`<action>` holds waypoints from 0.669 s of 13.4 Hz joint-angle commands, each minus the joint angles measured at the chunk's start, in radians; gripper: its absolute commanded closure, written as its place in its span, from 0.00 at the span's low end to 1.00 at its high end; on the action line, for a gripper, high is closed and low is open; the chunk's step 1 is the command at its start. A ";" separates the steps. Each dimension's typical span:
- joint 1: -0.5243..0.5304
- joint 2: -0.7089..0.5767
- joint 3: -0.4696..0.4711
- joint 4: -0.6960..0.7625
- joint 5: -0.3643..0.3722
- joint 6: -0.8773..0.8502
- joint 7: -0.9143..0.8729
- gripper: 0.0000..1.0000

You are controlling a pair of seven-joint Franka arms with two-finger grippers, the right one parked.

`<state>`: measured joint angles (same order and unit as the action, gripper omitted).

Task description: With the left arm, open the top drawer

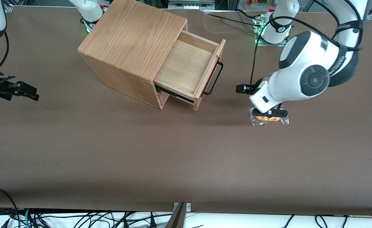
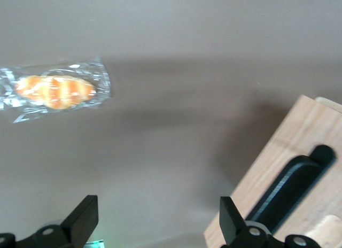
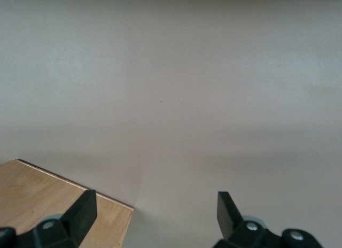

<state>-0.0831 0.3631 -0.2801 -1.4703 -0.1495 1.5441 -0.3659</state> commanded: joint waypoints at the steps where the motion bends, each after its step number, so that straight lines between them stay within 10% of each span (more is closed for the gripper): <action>1: 0.023 -0.032 -0.004 0.005 0.085 -0.033 0.013 0.00; 9: 0.043 -0.061 0.243 0.011 0.110 -0.025 0.184 0.00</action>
<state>-0.0344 0.3149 -0.0913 -1.4601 -0.0506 1.5248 -0.2786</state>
